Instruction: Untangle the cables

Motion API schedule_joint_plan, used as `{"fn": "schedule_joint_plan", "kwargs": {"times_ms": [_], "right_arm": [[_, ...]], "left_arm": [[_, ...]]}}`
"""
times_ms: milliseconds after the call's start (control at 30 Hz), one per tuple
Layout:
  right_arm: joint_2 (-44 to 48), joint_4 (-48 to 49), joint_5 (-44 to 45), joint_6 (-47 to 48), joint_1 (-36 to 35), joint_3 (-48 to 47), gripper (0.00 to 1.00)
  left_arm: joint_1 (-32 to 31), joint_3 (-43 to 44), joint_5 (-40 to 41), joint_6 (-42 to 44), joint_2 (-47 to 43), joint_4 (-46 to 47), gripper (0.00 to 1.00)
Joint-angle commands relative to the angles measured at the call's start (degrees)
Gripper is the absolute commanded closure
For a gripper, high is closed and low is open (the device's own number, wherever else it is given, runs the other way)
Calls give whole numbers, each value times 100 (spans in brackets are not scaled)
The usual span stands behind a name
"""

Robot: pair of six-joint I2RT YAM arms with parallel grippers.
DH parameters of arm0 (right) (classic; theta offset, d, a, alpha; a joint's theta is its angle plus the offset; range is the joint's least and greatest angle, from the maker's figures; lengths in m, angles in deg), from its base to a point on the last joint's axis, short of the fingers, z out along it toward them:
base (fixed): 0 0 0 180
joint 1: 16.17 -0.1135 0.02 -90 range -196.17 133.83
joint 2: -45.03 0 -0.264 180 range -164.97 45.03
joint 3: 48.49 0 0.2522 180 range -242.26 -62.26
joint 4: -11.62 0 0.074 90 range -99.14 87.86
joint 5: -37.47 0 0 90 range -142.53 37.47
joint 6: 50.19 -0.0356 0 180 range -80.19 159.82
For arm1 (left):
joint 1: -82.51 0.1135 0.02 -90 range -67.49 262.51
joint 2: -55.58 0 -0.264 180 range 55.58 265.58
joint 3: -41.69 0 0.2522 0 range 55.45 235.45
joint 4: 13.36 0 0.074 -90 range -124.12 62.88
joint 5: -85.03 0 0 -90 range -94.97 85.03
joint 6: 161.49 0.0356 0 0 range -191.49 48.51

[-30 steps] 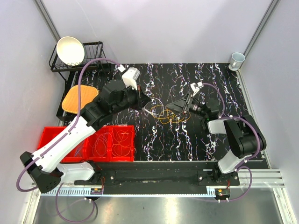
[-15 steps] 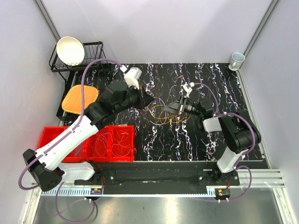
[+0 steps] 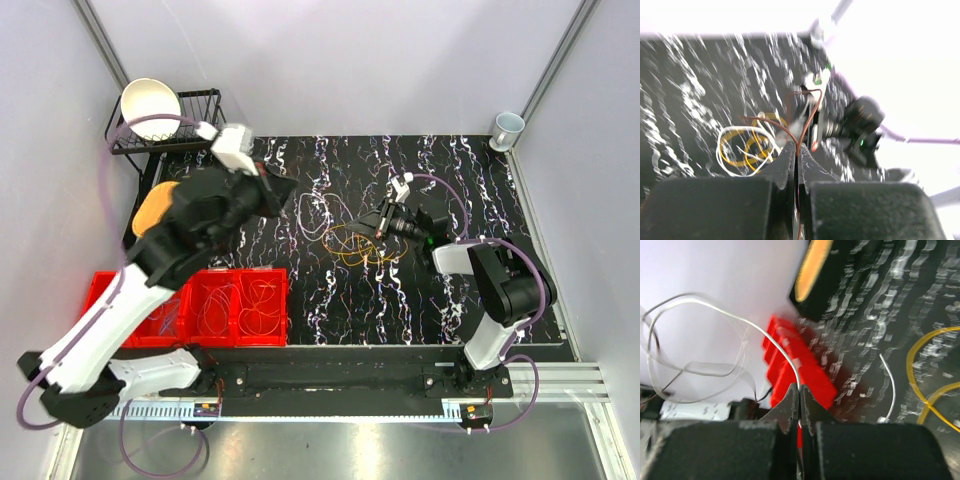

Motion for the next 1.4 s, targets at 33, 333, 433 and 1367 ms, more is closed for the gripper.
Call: {"fn": "schedule_joint_plan", "kwargs": {"times_ms": [33, 333, 433, 1367], "right_arm": [[278, -1584, 817, 745, 191, -211, 100], [85, -1558, 764, 595, 306, -255, 100], [137, -1821, 878, 718, 350, -272, 100], [-232, -1699, 650, 481, 376, -431, 100]], "left_arm": [[31, 724, 1241, 434, -655, -414, 100], [31, 592, 1760, 531, -1350, -651, 100], [22, 775, 2023, 689, -1429, -870, 100], [31, -761, 4266, -443, -2246, -3077, 100]]}}
